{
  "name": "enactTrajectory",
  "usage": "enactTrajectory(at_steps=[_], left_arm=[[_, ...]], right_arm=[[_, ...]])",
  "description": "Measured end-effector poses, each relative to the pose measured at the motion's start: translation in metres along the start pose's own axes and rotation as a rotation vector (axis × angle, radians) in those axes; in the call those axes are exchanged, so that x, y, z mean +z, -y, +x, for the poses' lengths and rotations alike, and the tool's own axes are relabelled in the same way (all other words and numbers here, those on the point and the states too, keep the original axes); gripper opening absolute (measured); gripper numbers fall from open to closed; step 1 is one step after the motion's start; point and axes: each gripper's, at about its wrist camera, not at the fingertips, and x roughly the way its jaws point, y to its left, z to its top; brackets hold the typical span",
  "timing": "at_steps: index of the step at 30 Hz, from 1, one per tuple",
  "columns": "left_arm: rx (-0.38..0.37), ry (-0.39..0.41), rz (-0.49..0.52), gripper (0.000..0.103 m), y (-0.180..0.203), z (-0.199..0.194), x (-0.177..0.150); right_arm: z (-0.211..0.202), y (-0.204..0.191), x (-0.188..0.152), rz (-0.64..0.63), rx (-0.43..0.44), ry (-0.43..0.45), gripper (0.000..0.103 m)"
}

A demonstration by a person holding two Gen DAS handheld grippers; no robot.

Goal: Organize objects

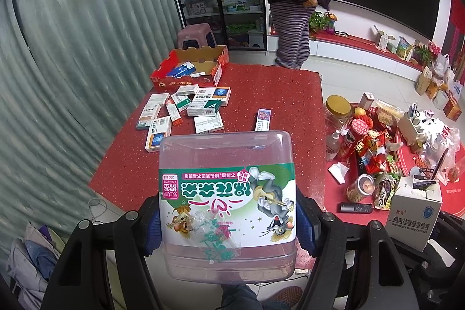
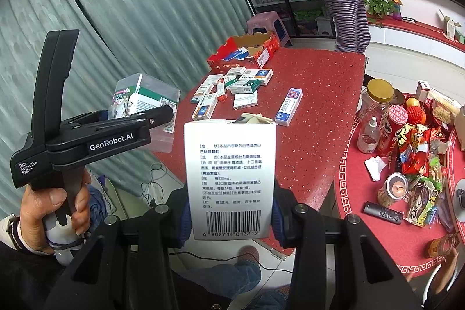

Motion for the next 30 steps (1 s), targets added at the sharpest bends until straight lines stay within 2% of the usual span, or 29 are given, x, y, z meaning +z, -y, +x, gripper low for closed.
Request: enactTrajectory(at_steps=[10,17,25,30], left_arm=[[0.001,-0.009,0.006,0.076,-0.007,0.0,-0.004],[0.026,-0.036,0.01,0.076,-0.033,0.011,-0.008],[0.022,-0.09,-0.095,0.076,-0.124,0.048,-0.02],[0.019,-0.105,-0.092,0.076,-0.199,0.085,-0.023]], right_arm=[[0.008,-0.007,-0.002,0.001,0.007,-0.013,0.042],[0.042,-0.021,0.001,0.039,0.032,-0.044,0.042],[0.113,-0.051,0.017,0.092,0.002,-0.125,0.042],[0.181,-0.088,0.031,0.151,-0.058,-0.163,0.042]])
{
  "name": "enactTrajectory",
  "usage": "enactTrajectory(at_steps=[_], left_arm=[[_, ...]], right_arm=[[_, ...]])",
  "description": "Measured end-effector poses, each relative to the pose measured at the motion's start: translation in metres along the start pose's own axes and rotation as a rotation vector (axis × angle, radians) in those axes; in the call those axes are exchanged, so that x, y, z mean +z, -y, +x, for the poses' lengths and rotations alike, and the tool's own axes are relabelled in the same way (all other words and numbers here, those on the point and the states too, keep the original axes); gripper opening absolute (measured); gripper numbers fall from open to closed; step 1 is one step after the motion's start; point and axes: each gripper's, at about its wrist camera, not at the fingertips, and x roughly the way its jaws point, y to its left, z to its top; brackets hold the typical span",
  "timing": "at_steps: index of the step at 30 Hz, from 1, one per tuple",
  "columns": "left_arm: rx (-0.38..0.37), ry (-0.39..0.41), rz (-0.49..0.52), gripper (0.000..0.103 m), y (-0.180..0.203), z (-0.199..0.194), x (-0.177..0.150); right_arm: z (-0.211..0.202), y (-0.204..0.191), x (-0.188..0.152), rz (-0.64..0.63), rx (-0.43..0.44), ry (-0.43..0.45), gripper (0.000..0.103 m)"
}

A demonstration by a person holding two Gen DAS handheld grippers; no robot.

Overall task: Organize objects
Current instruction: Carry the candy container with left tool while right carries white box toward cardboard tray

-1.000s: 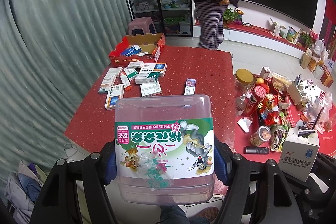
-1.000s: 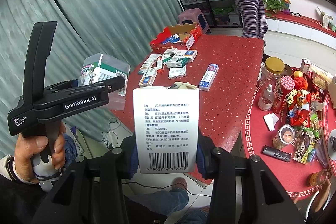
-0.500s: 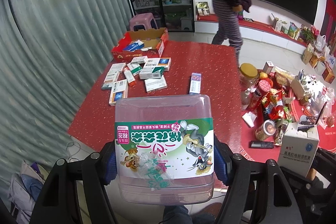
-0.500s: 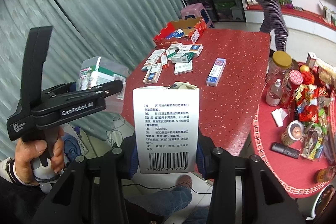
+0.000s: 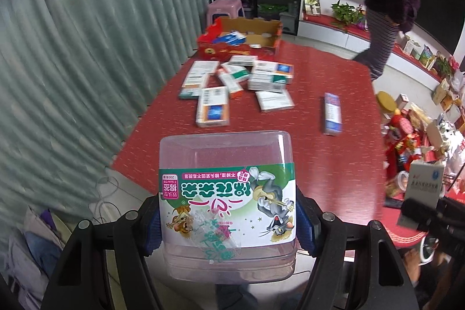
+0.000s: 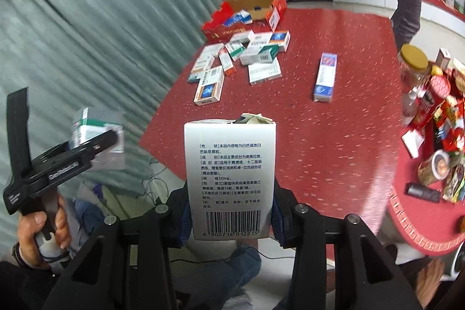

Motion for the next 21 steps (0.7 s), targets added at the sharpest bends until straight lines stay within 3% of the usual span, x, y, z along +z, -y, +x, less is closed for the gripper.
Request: enactTrajectory(at_steps=[3,8,11,18,21], left_arm=[[-0.001,-0.016,-0.019,0.076,-0.057,0.023,0.011],[0.085,-0.012,-0.042,0.076,-0.143,0.041,0.02],[0.13,-0.025,-0.115,0.076,-0.185,0.043,0.014],[0.222,-0.053,-0.4,0.076,-0.262,0.021,-0.009],[0.3,-0.023,-0.435,0.076,-0.293,0.013,-0.008]], right_arm=[[0.038,-0.026,0.013,0.058,0.022,-0.034,0.042],[0.093,-0.078,0.03,0.058,0.078,-0.125,0.042],[0.114,-0.107,0.041,-0.031,0.078,-0.156,0.042],[0.154,-0.148,0.072,-0.145,0.149,-0.2,0.042],[0.166,-0.171,0.085,-0.187,0.157,-0.2,0.042]])
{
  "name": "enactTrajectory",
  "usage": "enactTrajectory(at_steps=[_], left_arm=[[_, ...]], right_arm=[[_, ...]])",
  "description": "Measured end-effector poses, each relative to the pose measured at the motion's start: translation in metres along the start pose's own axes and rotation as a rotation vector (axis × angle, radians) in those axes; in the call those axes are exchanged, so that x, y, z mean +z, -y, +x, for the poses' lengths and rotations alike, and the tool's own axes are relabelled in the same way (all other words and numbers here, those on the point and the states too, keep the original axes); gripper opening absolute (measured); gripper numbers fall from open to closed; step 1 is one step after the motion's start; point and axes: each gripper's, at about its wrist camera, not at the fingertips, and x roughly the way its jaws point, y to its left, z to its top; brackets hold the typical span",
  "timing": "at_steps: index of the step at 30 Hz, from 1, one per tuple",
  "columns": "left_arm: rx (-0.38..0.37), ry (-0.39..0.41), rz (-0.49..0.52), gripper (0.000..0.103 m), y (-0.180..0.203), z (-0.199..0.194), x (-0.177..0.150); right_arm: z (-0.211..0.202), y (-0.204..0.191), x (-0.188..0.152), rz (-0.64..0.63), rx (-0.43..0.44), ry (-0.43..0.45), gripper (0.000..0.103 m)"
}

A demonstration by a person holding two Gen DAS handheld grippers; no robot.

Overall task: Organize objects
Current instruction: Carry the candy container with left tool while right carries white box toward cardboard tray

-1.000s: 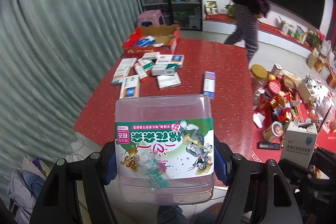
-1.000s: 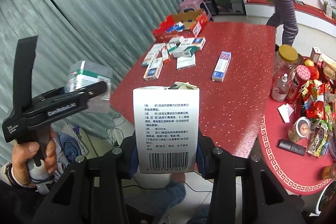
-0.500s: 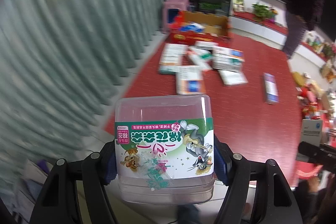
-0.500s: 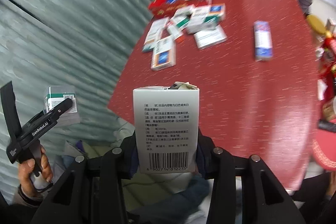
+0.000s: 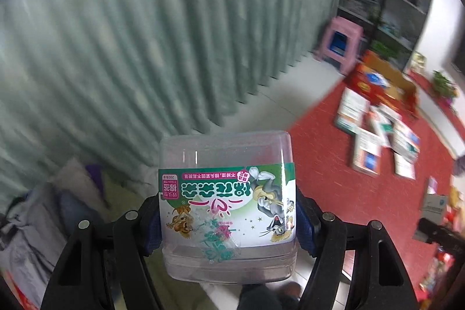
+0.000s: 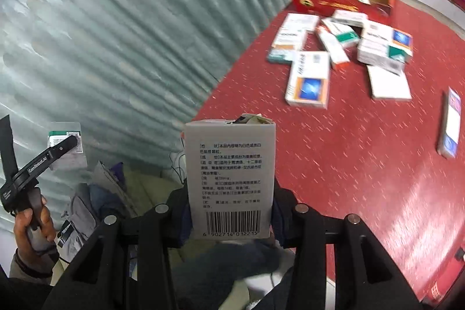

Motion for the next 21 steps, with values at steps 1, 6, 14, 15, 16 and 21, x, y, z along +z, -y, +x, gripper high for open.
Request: enactTrajectory(at_steps=[1,6,14,15,16,21], left_arm=[[0.001,-0.001,-0.016,0.076,-0.009,0.004,0.004],[-0.035,0.023,-0.046,0.076,-0.045,0.043,0.048],[-0.137,0.052,0.259,0.076,-0.08,0.124,0.15],[-0.147,0.052,0.305,0.076,-0.081,0.133,0.162],[-0.159,0.048,0.355,0.076,-0.079,0.143,0.175],[-0.251,0.067,0.477,0.076,-0.045,0.172,0.227]], right_arm=[[0.004,-0.008,0.006,-0.007,0.004,0.008,0.042],[0.04,-0.036,0.034,0.006,-0.038,0.032,0.042],[0.114,-0.098,0.072,0.281,-0.059,0.102,0.042],[0.117,-0.106,0.075,0.301,-0.064,0.111,0.042],[0.12,-0.113,0.077,0.321,-0.066,0.12,0.042],[0.119,-0.122,0.086,0.37,-0.149,0.183,0.042]])
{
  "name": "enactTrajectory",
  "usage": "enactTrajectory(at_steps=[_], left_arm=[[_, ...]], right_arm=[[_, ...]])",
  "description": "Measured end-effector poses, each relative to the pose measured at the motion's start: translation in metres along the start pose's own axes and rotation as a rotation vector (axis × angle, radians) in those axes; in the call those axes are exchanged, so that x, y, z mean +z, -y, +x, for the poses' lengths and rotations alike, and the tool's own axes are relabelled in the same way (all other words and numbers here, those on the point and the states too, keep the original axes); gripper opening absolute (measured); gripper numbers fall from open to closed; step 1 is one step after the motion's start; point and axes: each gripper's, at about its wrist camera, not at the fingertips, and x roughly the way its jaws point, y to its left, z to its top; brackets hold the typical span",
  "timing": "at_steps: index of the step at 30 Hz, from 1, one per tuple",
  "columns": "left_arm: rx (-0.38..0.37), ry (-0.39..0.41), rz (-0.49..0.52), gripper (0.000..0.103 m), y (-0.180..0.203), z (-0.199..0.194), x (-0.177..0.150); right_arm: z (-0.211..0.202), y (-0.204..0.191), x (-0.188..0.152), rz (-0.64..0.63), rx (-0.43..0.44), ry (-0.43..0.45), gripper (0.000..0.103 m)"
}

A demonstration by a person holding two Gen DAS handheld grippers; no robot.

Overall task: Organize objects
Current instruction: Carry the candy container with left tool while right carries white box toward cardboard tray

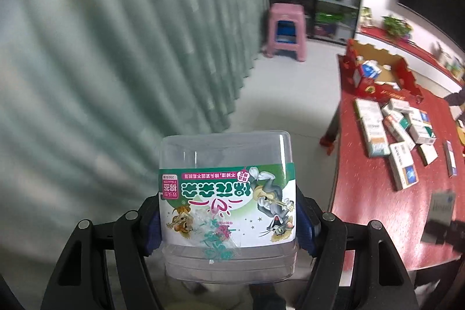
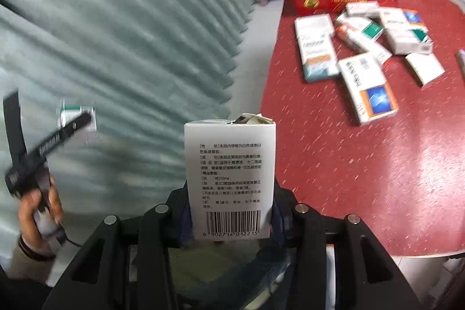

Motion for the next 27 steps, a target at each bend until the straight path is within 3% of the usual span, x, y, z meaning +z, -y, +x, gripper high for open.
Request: enactTrajectory(at_steps=[6,9,11,15,19,21,24,27], left_arm=[[-0.149,0.009,0.02,0.076,0.028,0.018,0.069],[-0.155,0.046,0.1,0.076,0.046,0.027,0.102],[-0.217,0.026,0.135,0.076,0.053,0.042,0.124],[-0.3,0.025,0.296,0.076,0.082,0.089,0.162],[-0.461,0.009,0.52,0.076,0.122,0.143,0.2],[-0.497,0.017,0.635,0.076,0.138,0.153,0.212],[-0.58,0.029,0.733,0.076,0.156,0.157,0.238],[-0.633,0.055,0.803,0.076,0.178,0.155,0.247]], right_arm=[[0.003,0.01,0.037,0.115,-0.004,0.097,0.042],[-0.001,0.008,0.055,0.145,-0.036,0.138,0.042],[0.002,0.01,0.062,0.211,-0.056,0.169,0.042],[0.021,0.009,0.065,0.376,-0.149,0.224,0.042],[0.035,-0.006,0.066,0.601,-0.261,0.311,0.042],[0.037,-0.019,0.067,0.715,-0.195,0.37,0.042],[0.03,-0.045,0.071,0.735,-0.28,0.422,0.042],[0.025,-0.056,0.061,0.809,-0.297,0.495,0.042]])
